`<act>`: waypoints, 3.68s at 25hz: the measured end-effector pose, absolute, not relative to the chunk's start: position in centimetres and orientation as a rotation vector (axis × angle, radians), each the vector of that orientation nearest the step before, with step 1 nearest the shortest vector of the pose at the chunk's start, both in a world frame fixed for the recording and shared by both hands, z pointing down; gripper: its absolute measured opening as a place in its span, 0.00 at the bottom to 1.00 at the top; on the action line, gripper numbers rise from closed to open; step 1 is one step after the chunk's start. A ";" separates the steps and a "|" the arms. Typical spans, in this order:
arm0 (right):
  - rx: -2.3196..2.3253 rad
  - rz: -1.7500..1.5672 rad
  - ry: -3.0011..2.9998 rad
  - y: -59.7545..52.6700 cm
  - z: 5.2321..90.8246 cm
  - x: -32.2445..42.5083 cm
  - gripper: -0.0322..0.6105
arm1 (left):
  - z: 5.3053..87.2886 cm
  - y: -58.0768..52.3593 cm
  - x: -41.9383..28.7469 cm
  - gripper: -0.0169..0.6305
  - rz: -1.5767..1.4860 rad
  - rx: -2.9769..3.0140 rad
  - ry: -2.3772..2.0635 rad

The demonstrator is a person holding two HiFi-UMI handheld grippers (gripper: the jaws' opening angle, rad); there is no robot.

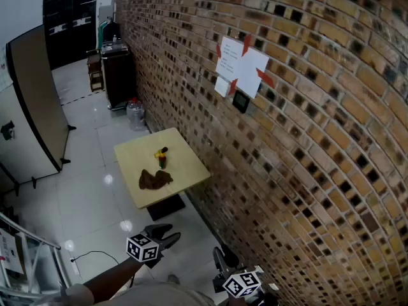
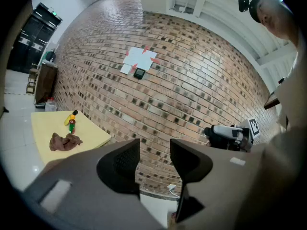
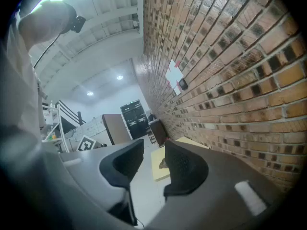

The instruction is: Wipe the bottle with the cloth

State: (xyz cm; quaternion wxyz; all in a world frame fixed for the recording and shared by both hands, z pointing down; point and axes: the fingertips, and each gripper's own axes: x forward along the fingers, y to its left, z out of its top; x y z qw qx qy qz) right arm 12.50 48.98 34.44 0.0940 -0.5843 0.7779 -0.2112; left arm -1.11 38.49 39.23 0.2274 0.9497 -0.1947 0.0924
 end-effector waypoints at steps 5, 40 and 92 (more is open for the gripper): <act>-1.705 -0.653 2.363 48.3 35.5 12.3 0.25 | 40.1 39.1 -2.6 0.35 0.232 2.579 -0.602; -1.548 -0.799 2.579 18.7 38.5 -9.7 0.29 | 42.2 13.5 -27.1 0.35 0.216 2.447 -0.864; -1.609 -1.961 3.124 -4.7 81.4 -5.5 0.57 | 49.1 -9.7 -12.8 0.37 0.591 2.303 -0.887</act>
